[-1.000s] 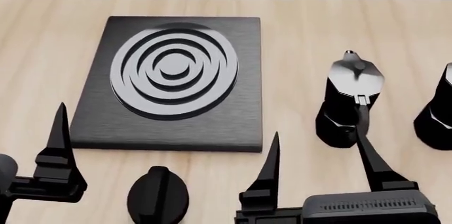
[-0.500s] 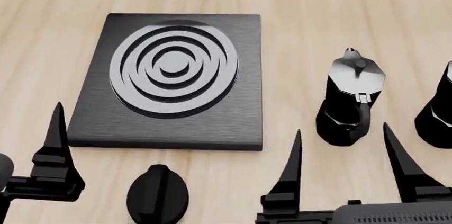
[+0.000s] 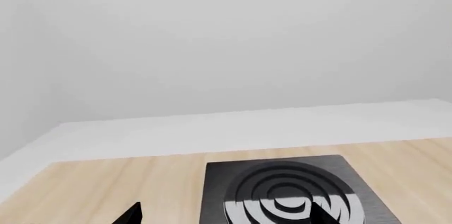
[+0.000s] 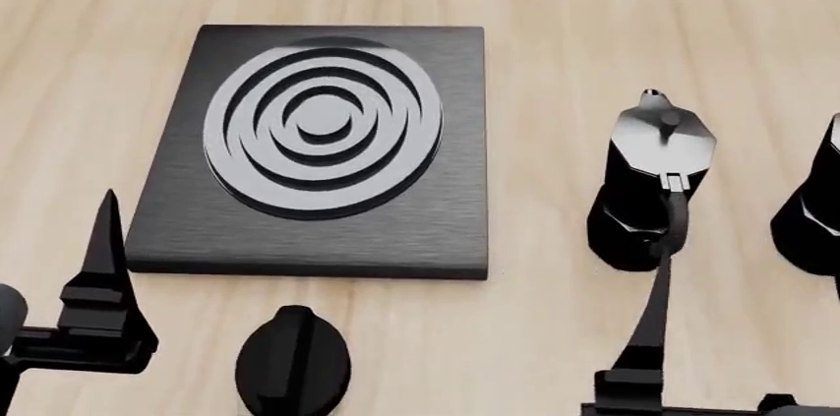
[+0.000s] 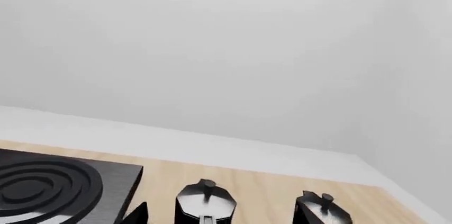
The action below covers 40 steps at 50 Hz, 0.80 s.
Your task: Put the right moka pot on the stove.
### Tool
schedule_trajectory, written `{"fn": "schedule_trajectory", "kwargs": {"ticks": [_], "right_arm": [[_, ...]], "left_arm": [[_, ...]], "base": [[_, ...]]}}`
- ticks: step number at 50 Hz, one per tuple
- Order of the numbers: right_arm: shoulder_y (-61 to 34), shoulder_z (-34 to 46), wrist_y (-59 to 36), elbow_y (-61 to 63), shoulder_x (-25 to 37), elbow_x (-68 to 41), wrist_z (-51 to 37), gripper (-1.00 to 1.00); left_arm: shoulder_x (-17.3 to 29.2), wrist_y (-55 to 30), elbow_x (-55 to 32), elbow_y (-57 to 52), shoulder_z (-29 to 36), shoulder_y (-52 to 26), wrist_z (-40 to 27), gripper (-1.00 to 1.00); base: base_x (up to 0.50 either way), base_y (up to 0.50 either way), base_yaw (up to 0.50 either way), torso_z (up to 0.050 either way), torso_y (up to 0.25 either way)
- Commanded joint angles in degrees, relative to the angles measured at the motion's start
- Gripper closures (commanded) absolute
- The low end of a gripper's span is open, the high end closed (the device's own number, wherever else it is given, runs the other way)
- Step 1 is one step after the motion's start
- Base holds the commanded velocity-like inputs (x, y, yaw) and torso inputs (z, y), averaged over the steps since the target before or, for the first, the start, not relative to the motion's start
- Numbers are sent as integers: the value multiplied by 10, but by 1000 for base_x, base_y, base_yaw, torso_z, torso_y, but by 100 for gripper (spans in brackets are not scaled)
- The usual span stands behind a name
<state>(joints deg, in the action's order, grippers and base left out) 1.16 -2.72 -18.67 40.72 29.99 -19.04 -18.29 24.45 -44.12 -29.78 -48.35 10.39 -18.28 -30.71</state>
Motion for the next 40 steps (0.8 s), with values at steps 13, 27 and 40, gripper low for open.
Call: {"fn": "schedule_trajectory", "kwargs": {"ticks": [13,27,40], "right_arm": [[59,-97,27,-28,17,-34,1,-100],[86,-143,52,-62,23,-51,18,-100],[102,-160,108,-125,12,-46,47,-100]], "left_arm": [[2,1,-10,1,-2,-2,-3,-100],[4,4,-9,3,1,-1,-5,-100],[6,4,-8,5,5,-4,-9,-100]], "base": [[0,0,0,0,0],[0,0,0,0,0],[0,0,0,0,0]]}}
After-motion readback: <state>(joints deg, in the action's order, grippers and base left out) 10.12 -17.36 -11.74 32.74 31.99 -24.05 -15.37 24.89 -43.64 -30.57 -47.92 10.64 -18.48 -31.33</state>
